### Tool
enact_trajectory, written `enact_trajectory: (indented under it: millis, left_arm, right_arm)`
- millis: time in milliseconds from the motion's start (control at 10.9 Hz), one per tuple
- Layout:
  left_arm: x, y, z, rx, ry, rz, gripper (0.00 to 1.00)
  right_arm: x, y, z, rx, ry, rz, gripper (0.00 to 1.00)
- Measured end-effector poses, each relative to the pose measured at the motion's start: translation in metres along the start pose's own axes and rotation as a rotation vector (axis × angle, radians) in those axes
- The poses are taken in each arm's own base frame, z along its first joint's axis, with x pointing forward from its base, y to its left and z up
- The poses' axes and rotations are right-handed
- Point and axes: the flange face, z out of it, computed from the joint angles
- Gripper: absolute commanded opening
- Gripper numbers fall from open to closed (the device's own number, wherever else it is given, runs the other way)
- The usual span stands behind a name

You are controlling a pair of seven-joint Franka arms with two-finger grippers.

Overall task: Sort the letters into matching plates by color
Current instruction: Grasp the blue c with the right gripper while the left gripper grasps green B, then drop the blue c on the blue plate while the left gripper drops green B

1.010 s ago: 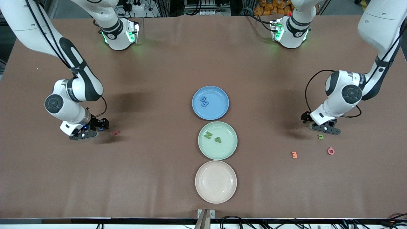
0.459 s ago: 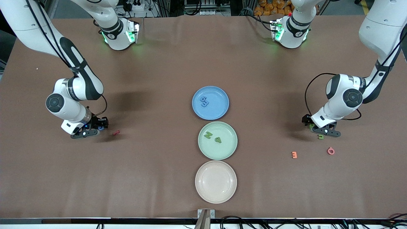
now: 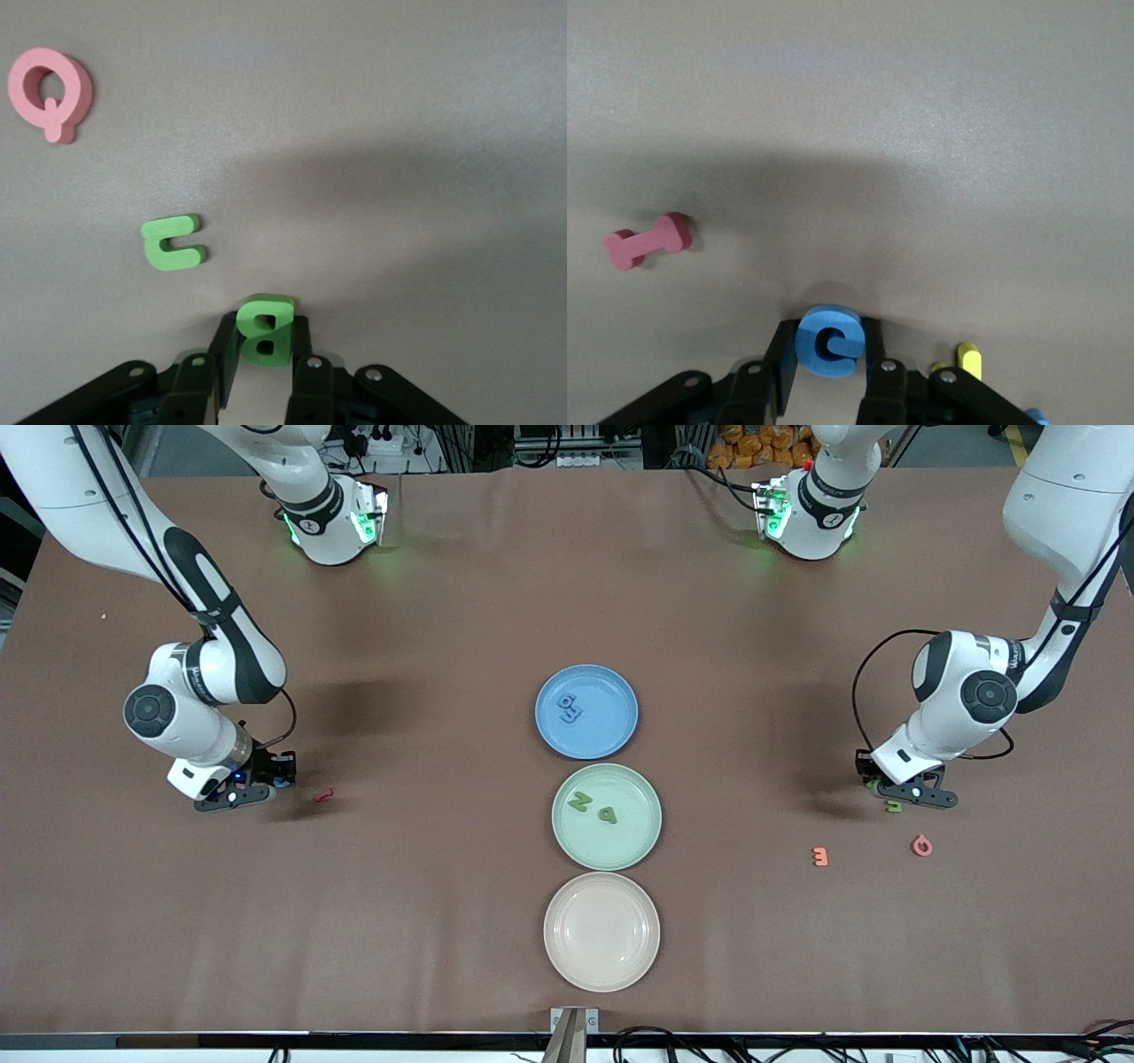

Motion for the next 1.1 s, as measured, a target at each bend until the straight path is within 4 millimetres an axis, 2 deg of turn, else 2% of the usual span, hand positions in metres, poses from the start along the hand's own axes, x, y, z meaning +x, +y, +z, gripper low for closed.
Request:
enact_trajectory:
  millis: [184, 275, 367, 643, 1102]
  left_arm:
    - [0.006, 0.015, -0.002, -0.005, 0.008, -0.037, 0.0]
    - [0.011, 0.026, -0.004, -0.007, 0.015, -0.061, 0.0]
    - [0.016, 0.041, -0.006, -0.009, 0.021, -0.091, 0.0]
    - [0.041, 0.098, -0.024, -0.019, 0.07, -0.213, 0.0]
    - [0.084, 0.218, -0.077, -0.15, 0.149, -0.468, 0.0]
  right_arm:
    - [-0.002, -0.002, -0.008, 0.013, -0.032, 0.061, 0.0]
    - [0.0, -0.011, -0.018, 0.022, -0.047, 0.101, 0.0]
    - [0.003, -0.028, -0.033, 0.03, -0.059, 0.142, 0.0]
    - [0.012, -0.111, -0.065, 0.086, -0.08, 0.289, 0.0]
    - [0.003, -0.267, -0.08, 0.145, -0.121, 0.503, 0.0]
